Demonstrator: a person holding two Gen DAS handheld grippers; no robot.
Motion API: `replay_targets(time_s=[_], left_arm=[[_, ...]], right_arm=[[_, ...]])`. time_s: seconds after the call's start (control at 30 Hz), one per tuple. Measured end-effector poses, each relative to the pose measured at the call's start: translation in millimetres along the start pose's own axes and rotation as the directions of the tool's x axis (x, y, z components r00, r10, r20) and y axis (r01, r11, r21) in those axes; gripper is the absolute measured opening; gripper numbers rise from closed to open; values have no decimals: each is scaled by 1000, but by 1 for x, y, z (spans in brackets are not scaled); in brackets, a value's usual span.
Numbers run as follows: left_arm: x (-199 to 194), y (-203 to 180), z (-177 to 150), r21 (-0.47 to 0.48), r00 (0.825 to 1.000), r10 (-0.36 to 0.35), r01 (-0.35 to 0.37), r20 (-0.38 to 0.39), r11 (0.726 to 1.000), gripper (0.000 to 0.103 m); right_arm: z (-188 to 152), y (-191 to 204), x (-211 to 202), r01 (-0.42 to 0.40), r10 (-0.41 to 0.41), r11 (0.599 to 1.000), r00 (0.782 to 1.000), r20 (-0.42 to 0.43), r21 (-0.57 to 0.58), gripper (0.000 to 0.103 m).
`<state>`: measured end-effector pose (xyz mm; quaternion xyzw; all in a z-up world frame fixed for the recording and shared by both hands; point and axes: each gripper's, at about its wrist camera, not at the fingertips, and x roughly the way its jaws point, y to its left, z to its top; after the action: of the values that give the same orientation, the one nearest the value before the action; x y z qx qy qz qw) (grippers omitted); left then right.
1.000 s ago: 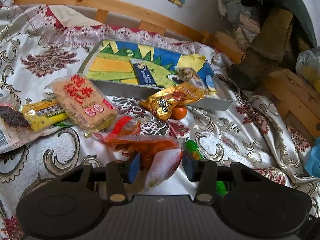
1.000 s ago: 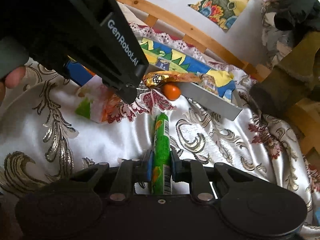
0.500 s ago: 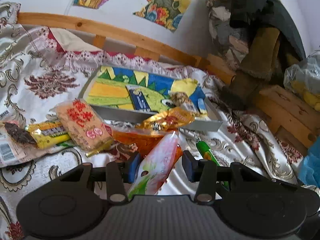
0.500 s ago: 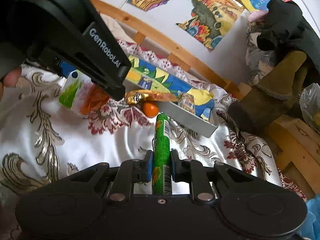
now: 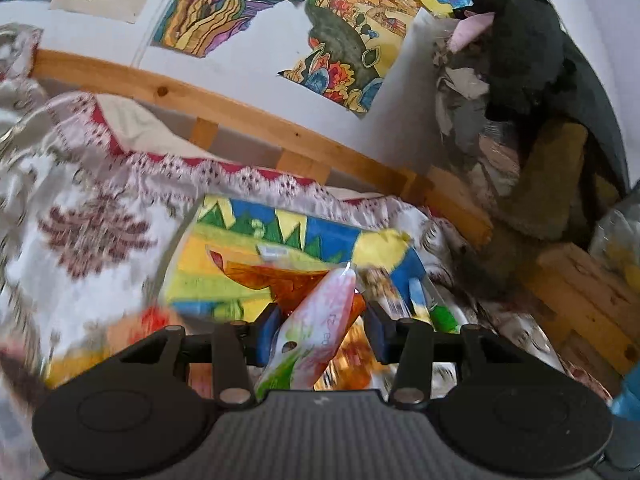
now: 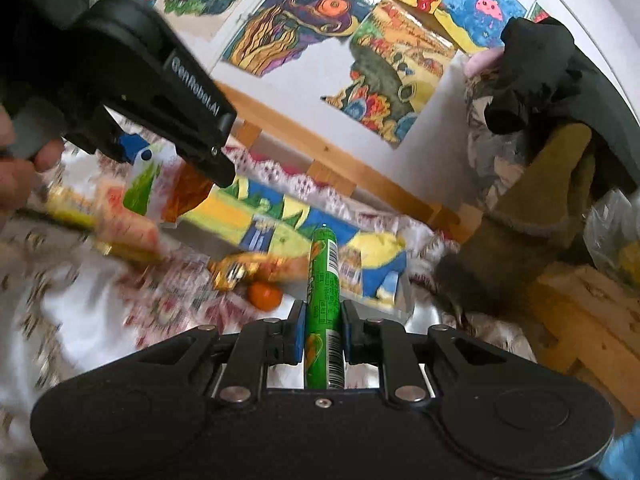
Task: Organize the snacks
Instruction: 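Lower orange packet into the tray with left tool while right tool lowers green stick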
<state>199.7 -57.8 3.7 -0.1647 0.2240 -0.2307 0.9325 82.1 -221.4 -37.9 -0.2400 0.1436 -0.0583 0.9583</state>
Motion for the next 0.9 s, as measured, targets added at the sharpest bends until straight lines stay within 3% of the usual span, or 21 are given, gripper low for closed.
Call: replay_targets(time_s=[0.23, 0.33, 0.5, 0.7, 0.9], left_arm=[[71, 20, 35, -3, 999, 35, -35, -37, 999, 49], [98, 29, 43, -24, 996, 57, -58, -68, 998, 49], [130, 40, 45, -27, 987, 94, -98, -134, 995, 49], [145, 43, 39, 16, 975, 133, -133, -179, 991, 49], [153, 44, 28, 39, 964, 158, -153, -215, 987, 50]], right_arm=[[50, -31, 93, -107, 107, 993, 994, 6, 51, 19], [64, -37, 136, -168, 170, 984, 985, -23, 65, 19], [68, -27, 191, -190, 189, 982, 977, -99, 5, 19], [58, -20, 223, -234, 234, 972, 954, -188, 26, 19], [49, -18, 230, -230, 235, 972, 946, -222, 50, 19]])
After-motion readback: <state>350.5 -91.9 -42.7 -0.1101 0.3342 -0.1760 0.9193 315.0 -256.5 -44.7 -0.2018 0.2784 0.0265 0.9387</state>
